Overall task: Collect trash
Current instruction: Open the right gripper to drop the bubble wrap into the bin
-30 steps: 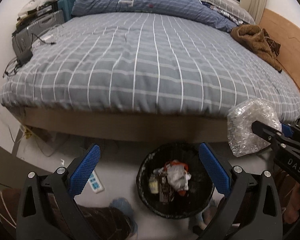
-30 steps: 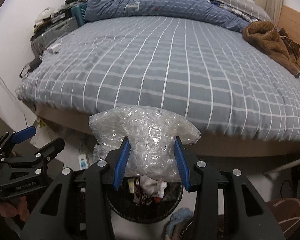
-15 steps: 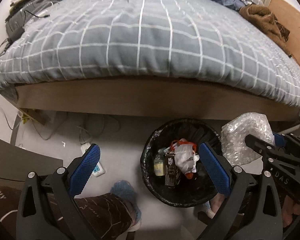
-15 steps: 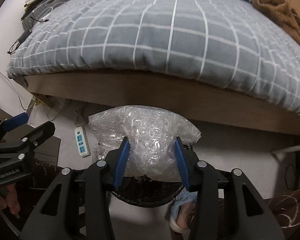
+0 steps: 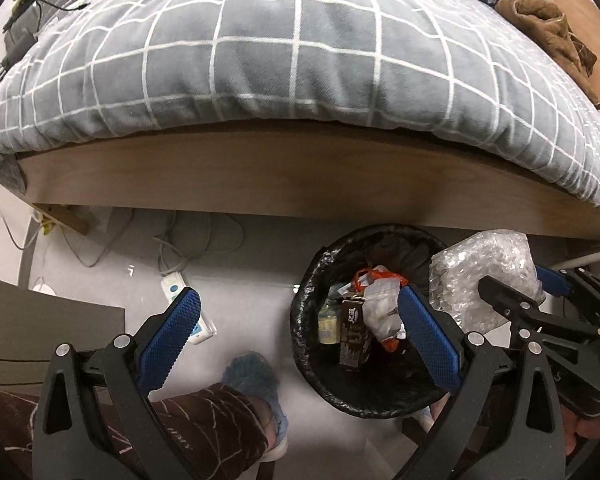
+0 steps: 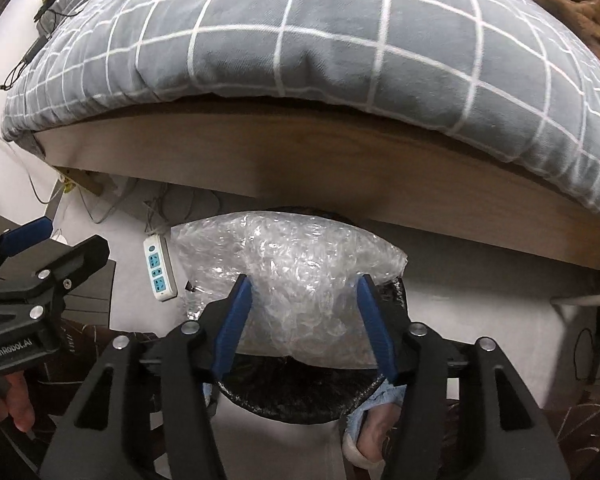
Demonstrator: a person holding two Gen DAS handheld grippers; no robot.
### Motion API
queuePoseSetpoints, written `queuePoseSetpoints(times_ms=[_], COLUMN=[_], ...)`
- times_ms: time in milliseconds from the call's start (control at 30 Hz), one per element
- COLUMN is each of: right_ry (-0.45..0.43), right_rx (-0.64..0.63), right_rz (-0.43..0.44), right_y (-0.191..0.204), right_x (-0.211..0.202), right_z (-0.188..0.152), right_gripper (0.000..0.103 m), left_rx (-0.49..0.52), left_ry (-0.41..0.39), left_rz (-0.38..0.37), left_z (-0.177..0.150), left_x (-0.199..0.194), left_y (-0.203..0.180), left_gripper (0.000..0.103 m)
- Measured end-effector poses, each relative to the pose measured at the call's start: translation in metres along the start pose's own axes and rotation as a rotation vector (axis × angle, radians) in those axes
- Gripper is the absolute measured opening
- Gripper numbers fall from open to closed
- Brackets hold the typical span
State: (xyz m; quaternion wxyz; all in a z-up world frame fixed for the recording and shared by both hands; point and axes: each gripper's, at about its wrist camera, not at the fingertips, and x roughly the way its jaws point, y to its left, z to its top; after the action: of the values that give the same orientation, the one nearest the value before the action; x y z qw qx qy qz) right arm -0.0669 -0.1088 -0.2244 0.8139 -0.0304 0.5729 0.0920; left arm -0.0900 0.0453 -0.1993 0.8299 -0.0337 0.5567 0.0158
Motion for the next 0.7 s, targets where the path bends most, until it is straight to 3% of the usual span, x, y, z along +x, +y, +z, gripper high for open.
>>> queuePoseSetpoints(times_ms=[400, 700], right_ry=[-0.022, -0.115], right_rx=[-0.006, 0.046], right_rz=[0.002, -0.052], right_y=[0.003, -0.018], right_x=[0.004, -0.029], right_z=[0.003, 0.01], right_gripper=[0.076, 0.095], left_rx=[-0.014, -0.005], left_ry=[0.007, -0.029], left_rz=[0.012, 0.012], left_z=[-0.003, 0.001], left_x=[0.008, -0.006], left_y=[0.006, 0.002], left_gripper=[0.097, 0.097])
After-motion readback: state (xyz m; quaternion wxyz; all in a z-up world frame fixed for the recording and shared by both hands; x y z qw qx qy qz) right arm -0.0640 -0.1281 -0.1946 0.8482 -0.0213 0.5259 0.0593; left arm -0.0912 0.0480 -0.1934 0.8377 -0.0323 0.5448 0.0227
